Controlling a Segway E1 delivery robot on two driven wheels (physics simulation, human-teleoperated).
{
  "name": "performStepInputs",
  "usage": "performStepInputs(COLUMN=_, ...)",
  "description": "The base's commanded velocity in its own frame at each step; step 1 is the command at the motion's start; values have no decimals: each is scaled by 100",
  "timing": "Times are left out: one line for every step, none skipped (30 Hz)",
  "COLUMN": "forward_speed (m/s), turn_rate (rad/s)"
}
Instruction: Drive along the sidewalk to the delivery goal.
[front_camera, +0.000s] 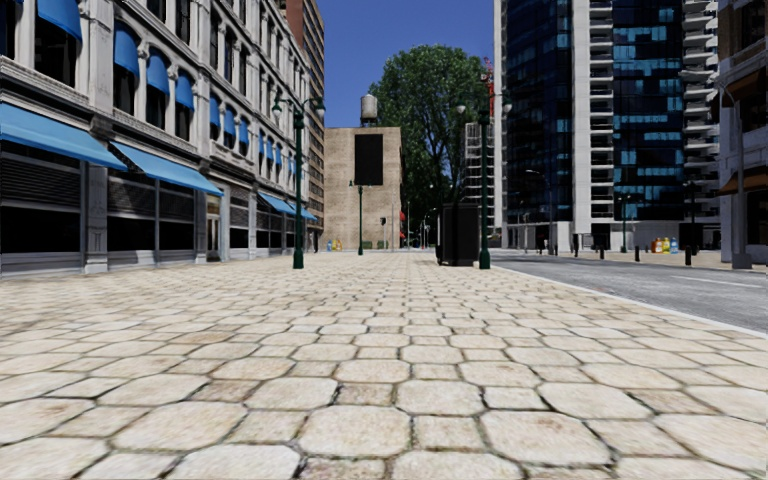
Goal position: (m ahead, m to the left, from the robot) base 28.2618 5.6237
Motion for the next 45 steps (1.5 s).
performStepInputs(forward_speed=137, turn_rate=0)
performStepInputs(forward_speed=137, turn_rate=0)
performStepInputs(forward_speed=137, turn_rate=0)
performStepInputs(forward_speed=137, turn_rate=0)
performStepInputs(forward_speed=137, turn_rate=0)
performStepInputs(forward_speed=137, turn_rate=0)
performStepInputs(forward_speed=137, turn_rate=0)
performStepInputs(forward_speed=137, turn_rate=0)
performStepInputs(forward_speed=137, turn_rate=0)
performStepInputs(forward_speed=137, turn_rate=0)
performStepInputs(forward_speed=137, turn_rate=0)
performStepInputs(forward_speed=137, turn_rate=0)
performStepInputs(forward_speed=137, turn_rate=0)
performStepInputs(forward_speed=137, turn_rate=0)
performStepInputs(forward_speed=137, turn_rate=0)
performStepInputs(forward_speed=137, turn_rate=0)
performStepInputs(forward_speed=137, turn_rate=0)
performStepInputs(forward_speed=137, turn_rate=0)
performStepInputs(forward_speed=200, turn_rate=0)
performStepInputs(forward_speed=200, turn_rate=0)
performStepInputs(forward_speed=200, turn_rate=0)
performStepInputs(forward_speed=200, turn_rate=0)
performStepInputs(forward_speed=200, turn_rate=0)
performStepInputs(forward_speed=200, turn_rate=0)
performStepInputs(forward_speed=200, turn_rate=0)
performStepInputs(forward_speed=200, turn_rate=0)
performStepInputs(forward_speed=200, turn_rate=0)
performStepInputs(forward_speed=200, turn_rate=0)
performStepInputs(forward_speed=200, turn_rate=0)
performStepInputs(forward_speed=200, turn_rate=0)
performStepInputs(forward_speed=200, turn_rate=0)
performStepInputs(forward_speed=200, turn_rate=0)
performStepInputs(forward_speed=200, turn_rate=0)
performStepInputs(forward_speed=200, turn_rate=0)
performStepInputs(forward_speed=200, turn_rate=0)
performStepInputs(forward_speed=200, turn_rate=0)
performStepInputs(forward_speed=200, turn_rate=0)
performStepInputs(forward_speed=200, turn_rate=0)
performStepInputs(forward_speed=200, turn_rate=0)
performStepInputs(forward_speed=200, turn_rate=0)
performStepInputs(forward_speed=200, turn_rate=0)
performStepInputs(forward_speed=200, turn_rate=0)
performStepInputs(forward_speed=200, turn_rate=0)
performStepInputs(forward_speed=200, turn_rate=0)
performStepInputs(forward_speed=200, turn_rate=0)
